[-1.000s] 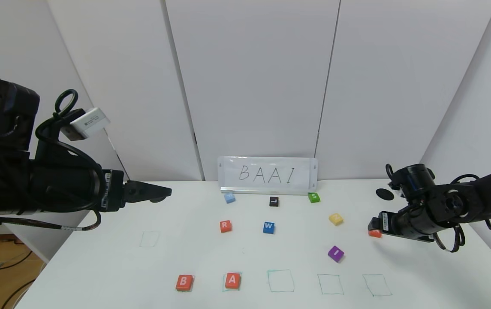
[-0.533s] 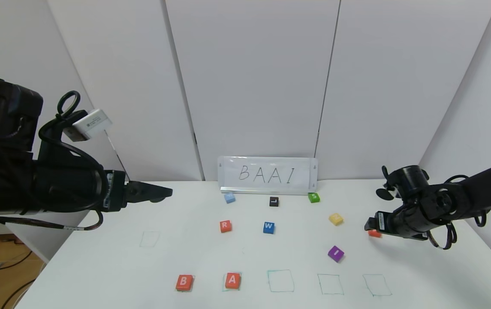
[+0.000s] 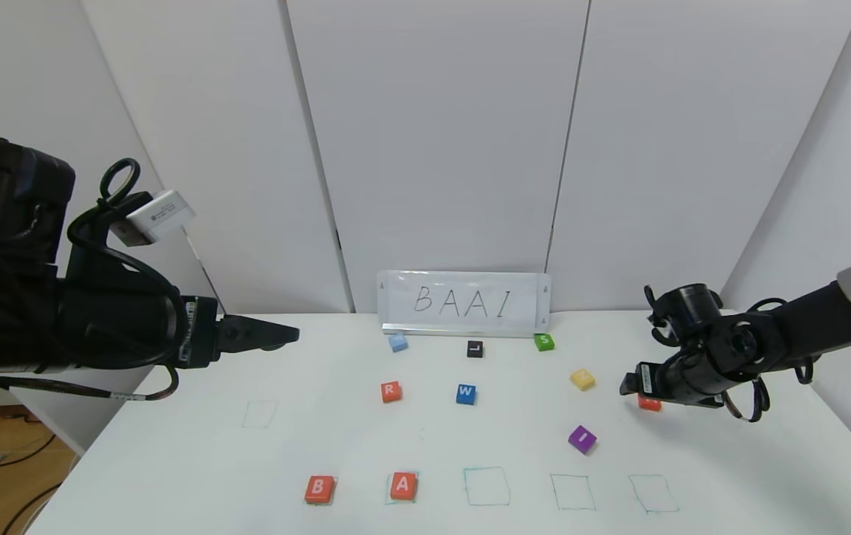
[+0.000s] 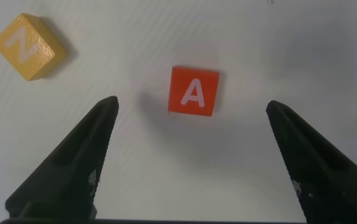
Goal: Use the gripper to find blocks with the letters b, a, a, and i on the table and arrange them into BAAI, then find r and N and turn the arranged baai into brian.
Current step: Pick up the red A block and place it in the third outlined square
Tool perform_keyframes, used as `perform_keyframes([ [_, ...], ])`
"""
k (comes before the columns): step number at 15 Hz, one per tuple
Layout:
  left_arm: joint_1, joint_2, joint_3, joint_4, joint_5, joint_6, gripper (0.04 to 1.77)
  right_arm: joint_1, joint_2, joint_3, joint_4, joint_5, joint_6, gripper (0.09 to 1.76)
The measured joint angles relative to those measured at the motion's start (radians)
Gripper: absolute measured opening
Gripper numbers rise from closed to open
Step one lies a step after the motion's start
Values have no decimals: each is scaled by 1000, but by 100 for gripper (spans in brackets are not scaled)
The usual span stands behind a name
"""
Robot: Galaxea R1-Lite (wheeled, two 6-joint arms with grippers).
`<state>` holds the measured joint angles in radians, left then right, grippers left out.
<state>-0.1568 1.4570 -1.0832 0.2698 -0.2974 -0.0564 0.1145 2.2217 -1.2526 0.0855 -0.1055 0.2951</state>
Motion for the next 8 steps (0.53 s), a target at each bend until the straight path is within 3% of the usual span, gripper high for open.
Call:
perform_keyframes([
  [8,1,-3,0,0,0,1,172,-3,42,-16,-12,-1,-3,171],
])
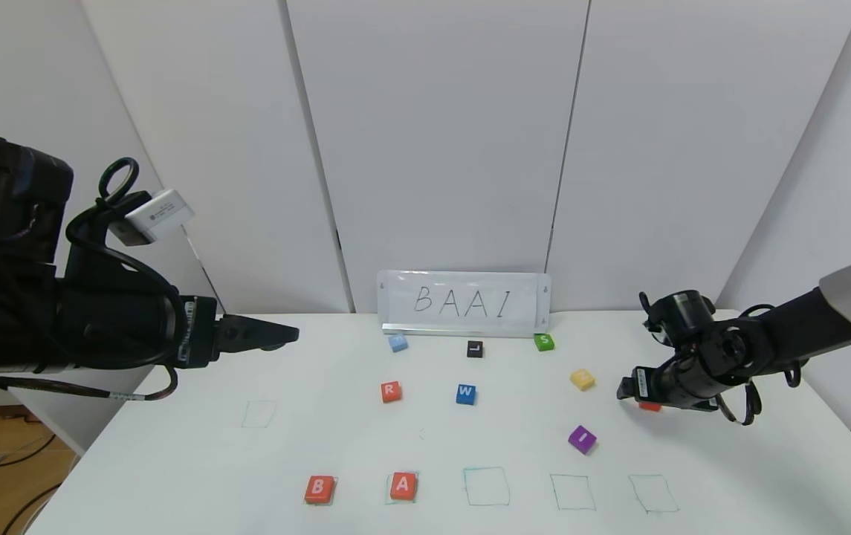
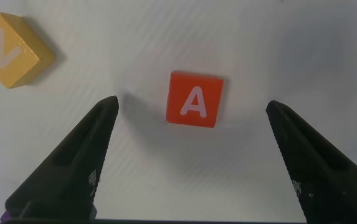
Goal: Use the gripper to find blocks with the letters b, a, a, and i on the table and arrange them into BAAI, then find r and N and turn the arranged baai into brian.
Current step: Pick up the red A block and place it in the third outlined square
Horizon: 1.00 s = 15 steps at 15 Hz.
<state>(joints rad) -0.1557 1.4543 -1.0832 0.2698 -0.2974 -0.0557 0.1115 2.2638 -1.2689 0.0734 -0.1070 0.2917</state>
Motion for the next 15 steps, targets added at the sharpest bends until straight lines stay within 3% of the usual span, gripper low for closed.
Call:
perform_keyframes([
  [6,0,1,0,0,0,0,172,-18,14,-14,-5,0,-4,171],
  [10,1,1,3,-1,0,0,172,-17,18,-18,-5,-1,-19,109],
  [13,1,1,4,-4,0,0,172,-11,16,-22,-3,-2,-20,77],
  [14,1,0,5,-4,0,0,172,-9,14,-21,0,-3,-20,53],
  [15,1,-1,5,-5,0,0,172,-5,12,-19,2,-4,-19,53],
])
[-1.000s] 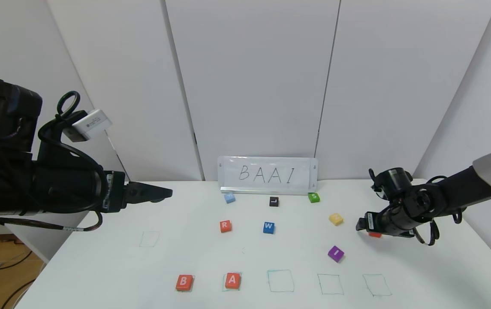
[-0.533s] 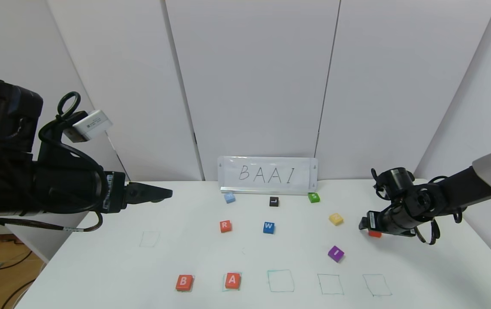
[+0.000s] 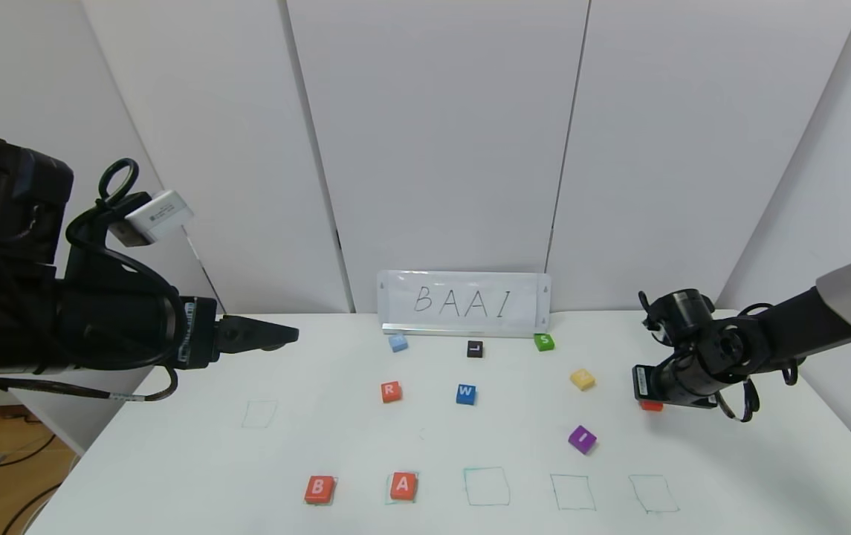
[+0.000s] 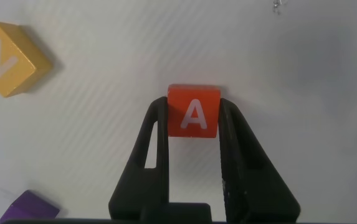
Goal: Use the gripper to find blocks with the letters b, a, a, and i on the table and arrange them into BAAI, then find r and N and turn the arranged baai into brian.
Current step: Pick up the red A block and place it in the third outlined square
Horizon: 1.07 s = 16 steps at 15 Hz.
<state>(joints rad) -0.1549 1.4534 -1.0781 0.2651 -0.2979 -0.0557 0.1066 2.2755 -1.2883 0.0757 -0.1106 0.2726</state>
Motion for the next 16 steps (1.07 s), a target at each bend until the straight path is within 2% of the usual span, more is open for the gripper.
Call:
perform_keyframes([
  [10,-8,-4,3,4,0,2,172,29,-57,38,11,-60,27,53],
  [13,-16,-10,14,1,0,22,172,106,-117,69,72,-76,87,53],
  [16,-27,-24,22,2,-1,23,172,227,-191,74,177,-77,167,53],
])
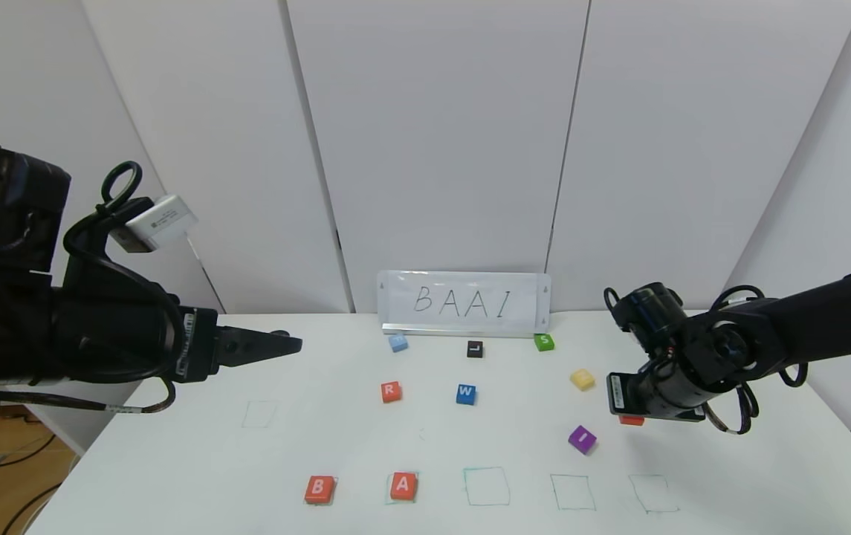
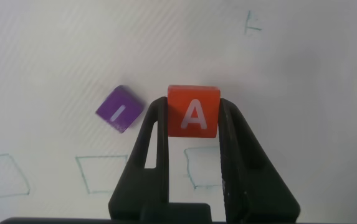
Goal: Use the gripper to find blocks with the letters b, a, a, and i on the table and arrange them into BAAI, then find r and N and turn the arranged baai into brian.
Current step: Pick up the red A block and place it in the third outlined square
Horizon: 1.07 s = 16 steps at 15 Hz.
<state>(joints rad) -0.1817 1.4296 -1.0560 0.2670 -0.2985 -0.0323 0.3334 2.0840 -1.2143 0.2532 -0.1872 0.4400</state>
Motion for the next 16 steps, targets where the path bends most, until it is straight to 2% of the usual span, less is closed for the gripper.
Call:
perform_keyframes([
  [3,-1,-21,1,1,0,0,172,124,-42,-29,61,-6,66,53],
  [6,-2,-35,2,0,1,0,172,221,-31,-123,122,-45,151,53],
  [11,1,-56,0,-1,3,2,172,333,59,-272,203,-76,224,53],
  [16,11,-76,0,-1,4,6,172,420,148,-344,203,-81,240,53],
])
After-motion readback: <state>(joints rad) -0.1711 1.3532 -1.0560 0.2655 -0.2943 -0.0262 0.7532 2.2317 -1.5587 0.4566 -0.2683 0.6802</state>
